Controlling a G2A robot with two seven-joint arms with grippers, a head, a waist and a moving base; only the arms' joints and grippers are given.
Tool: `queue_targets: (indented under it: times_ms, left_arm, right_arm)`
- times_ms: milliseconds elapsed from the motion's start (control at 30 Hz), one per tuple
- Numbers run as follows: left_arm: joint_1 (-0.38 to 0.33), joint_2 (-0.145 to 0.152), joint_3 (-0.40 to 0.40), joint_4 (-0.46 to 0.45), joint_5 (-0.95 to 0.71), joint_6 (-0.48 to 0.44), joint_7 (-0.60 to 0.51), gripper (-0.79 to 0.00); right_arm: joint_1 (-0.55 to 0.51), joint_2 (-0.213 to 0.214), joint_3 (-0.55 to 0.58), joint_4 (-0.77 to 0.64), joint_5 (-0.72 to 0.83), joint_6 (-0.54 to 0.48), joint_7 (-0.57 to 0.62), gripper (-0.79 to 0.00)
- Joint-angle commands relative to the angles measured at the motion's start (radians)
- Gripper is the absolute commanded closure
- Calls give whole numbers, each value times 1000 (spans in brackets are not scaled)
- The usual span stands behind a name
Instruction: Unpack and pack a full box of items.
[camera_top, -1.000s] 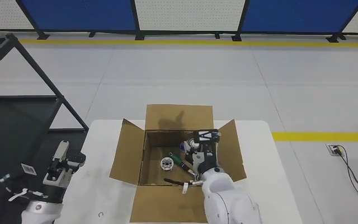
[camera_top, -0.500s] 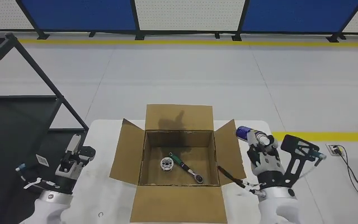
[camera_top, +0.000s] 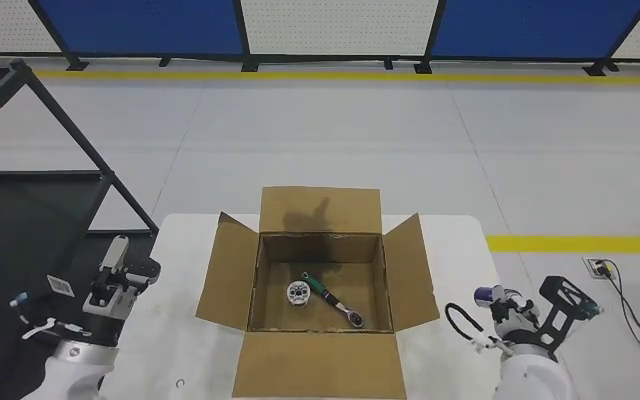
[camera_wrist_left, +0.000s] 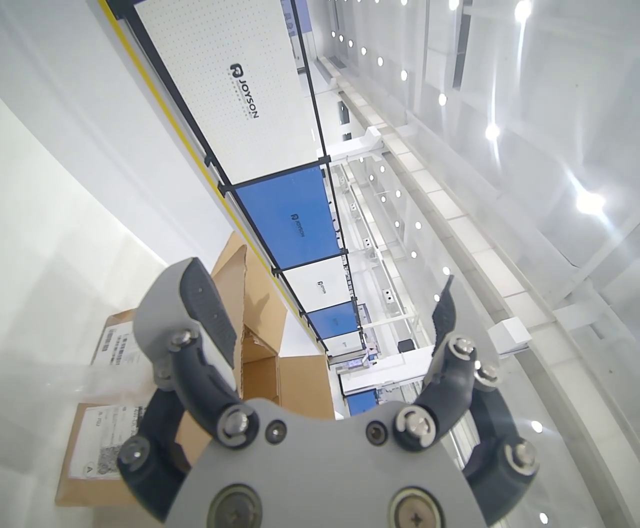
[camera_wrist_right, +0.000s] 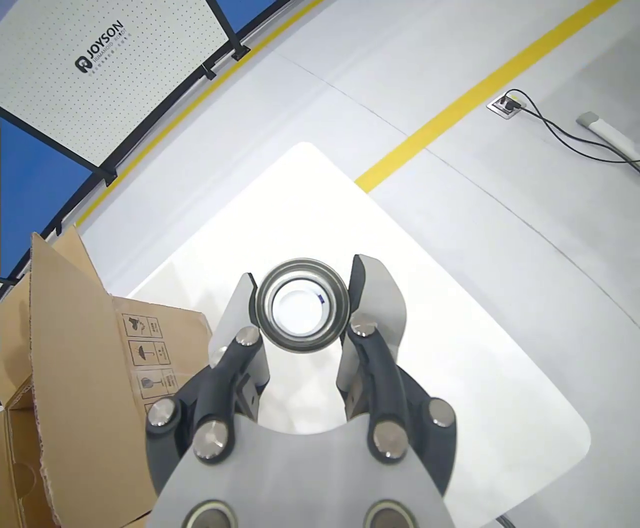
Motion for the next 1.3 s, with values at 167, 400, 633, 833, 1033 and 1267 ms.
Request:
queue_targets:
  times_ms: [167, 400, 633, 833, 1033, 1267]
  left_arm:
    - [0, 0, 0, 0, 0, 0, 0, -785]
    - [1, 1, -4, 23, -15, -22, -20, -785]
    - [-20, 5, -28, 73, -42, -22, -55, -785]
    - [-34, 8, -31, 91, -46, -19, -65, -785]
    - [-33, 9, -29, 94, -45, -14, -61, -785]
    - [-31, 11, -25, 87, -30, 8, -66, -785]
  right_arm:
    - [-2, 0, -3, 3, 2, -13, -10, 0]
    - [5, 3, -33, 93, -142, -46, -4, 0]
    - [36, 8, -1, 195, -254, -94, 81, 0]
    - [87, 5, -7, 290, -281, -118, 113, 0]
    - [146, -1, -5, 419, -237, -122, 102, 0]
    - [194, -7, 0, 522, -206, -125, 71, 0]
